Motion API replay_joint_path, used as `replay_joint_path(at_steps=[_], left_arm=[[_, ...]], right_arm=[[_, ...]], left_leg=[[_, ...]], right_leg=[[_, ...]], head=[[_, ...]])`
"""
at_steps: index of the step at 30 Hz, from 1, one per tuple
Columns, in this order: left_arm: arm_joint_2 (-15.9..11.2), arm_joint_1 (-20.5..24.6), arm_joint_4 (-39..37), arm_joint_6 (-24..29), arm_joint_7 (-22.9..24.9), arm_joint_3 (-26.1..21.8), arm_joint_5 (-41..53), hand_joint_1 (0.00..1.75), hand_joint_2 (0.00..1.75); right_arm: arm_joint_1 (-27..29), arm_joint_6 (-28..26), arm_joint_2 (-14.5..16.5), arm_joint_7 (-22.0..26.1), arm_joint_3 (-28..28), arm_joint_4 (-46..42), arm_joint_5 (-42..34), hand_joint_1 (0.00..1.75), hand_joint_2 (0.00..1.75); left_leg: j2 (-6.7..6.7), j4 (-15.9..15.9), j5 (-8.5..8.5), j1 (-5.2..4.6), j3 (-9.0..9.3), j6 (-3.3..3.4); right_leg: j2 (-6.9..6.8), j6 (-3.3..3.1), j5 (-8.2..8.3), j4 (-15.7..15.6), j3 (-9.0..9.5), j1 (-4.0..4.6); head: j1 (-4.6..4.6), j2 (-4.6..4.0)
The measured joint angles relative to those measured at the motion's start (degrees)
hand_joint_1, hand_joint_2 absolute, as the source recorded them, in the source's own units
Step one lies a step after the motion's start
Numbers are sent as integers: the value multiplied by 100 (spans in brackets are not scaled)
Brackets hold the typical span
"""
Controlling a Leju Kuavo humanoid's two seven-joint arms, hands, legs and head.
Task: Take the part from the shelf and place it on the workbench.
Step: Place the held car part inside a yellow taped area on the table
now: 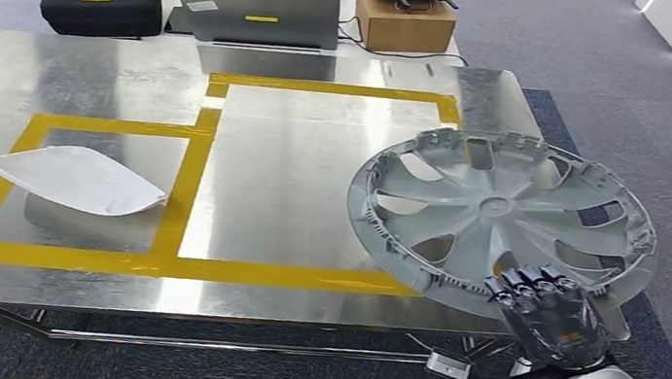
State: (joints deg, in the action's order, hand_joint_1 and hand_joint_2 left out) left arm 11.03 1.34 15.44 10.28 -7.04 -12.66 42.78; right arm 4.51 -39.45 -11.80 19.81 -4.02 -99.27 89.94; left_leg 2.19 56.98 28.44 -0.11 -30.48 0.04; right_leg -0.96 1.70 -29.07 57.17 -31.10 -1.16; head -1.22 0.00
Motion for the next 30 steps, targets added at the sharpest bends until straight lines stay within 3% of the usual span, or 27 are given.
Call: replay_joint_path(at_steps=[9, 23, 30], left_arm=[[-53, -1, -32, 16, -7, 35, 10, 0, 0], [-90, -4, -46, 84, -9, 40, 7, 0, 0], [-242, 33, -66, -217, -2, 52, -61, 0, 0]], right_arm=[[-200, 0, -435, -189, -551, 197, 0, 175, 175], [-373, 0, -657, -551, -880, 356, -2, 175, 175], [-719, 0, -708, -714, -1158, 426, -2, 175, 175]], left_leg=[[-1, 2, 0, 0, -1, 0], [-1, 3, 0, 0, -4, 0], [0, 3, -1, 1, -4, 0]], right_leg=[[-1, 1, 0, 0, 0, 0], [-1, 1, 1, 0, -1, 0], [1, 1, 2, 0, -4, 0]], head=[[1, 0], [0, 0], [1, 0]])
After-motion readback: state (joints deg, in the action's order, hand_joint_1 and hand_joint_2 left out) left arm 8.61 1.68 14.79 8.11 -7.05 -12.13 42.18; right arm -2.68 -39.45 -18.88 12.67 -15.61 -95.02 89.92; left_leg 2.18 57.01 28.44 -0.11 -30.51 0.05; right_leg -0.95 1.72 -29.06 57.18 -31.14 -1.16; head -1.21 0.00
